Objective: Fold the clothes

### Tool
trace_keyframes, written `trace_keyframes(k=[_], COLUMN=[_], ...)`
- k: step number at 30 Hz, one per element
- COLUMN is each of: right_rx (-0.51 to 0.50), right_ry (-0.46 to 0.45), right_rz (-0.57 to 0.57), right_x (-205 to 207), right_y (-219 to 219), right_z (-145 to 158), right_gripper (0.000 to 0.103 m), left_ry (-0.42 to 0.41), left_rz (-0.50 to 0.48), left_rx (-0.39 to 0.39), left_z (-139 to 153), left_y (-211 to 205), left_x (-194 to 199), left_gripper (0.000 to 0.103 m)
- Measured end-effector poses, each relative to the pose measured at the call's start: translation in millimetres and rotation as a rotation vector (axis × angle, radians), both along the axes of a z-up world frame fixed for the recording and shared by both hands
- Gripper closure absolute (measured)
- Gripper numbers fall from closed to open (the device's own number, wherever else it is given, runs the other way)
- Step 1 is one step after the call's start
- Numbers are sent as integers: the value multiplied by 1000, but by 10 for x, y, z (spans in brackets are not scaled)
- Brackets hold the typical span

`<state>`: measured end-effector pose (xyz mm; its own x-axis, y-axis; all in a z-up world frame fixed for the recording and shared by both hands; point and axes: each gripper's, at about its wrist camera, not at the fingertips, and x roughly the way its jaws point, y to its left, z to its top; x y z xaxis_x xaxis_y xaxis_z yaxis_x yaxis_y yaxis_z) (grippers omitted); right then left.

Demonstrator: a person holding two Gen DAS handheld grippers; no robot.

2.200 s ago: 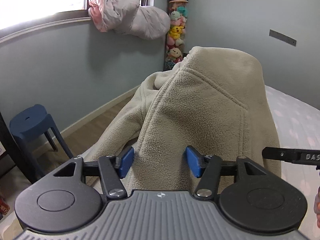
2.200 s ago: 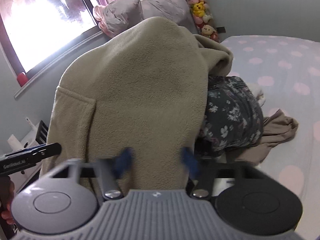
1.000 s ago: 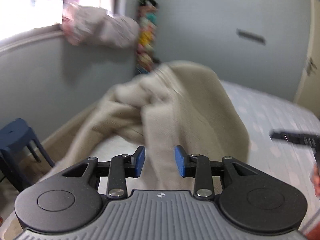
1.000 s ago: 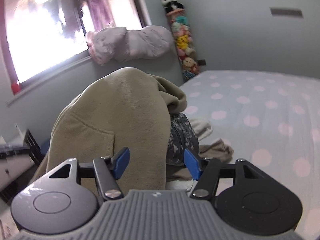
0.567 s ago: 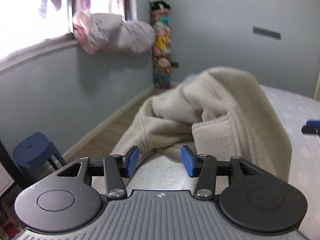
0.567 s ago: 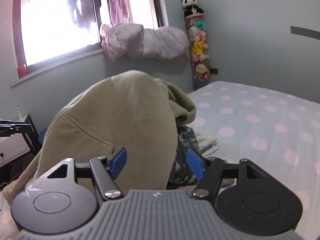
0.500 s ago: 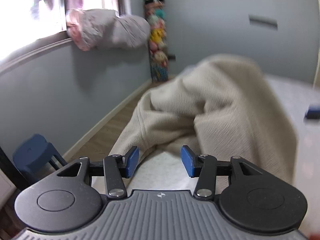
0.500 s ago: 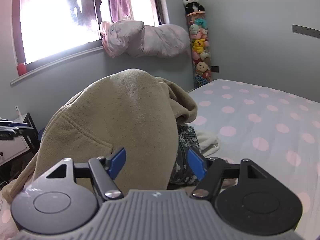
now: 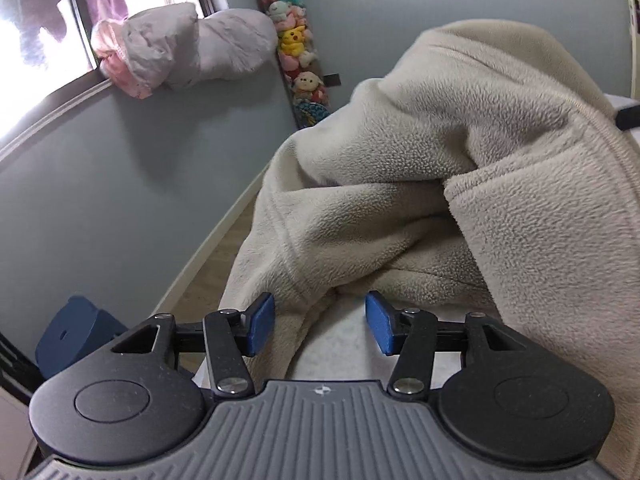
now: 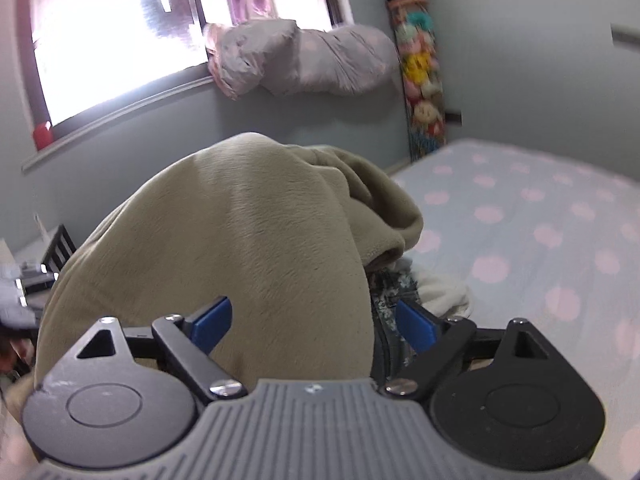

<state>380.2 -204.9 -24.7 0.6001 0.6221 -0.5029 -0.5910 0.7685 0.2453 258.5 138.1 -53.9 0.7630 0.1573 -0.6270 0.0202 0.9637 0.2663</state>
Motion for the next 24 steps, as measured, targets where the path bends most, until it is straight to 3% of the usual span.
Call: trace_keyframes(k=[1, 3, 6, 7, 8, 9, 12, 14, 18, 24], right_rx=[29, 53, 88, 98, 87, 75, 6, -32, -29, -29], right_ry=[42, 120, 191, 191, 171, 151, 50, -18, -115, -276], right_rz=[8, 2, 11, 20, 22, 23, 29, 21, -36, -146], right_x=[88, 231, 324, 316, 291, 266, 139, 56, -62, -193], right_y=[2, 37, 86, 94, 114, 133, 182, 178, 76, -133], right_z=[-30, -93, -172, -174, -144, -113, 11, 100, 336, 813], right_gripper=[17, 38, 60, 66, 77, 79, 84, 85, 88, 91], left_ry=[-5, 5, 41, 49, 57, 51, 41, 40, -26, -107], left_rz=[-5, -5, 20, 33, 47, 65, 97, 97, 107, 89], left_rx=[10, 17, -6, -21, -36, -54, -130, -133, -112, -168], left_z=[-18, -51, -47, -25, -3, 38, 160, 195, 396, 898], left_y=[-14, -30, 2, 26, 49, 83, 193, 210, 145, 59], left_x=[26, 100, 207, 225, 243, 242, 232, 231, 99, -159], left_gripper=[53, 51, 50, 53, 63, 72, 80, 85, 89, 90])
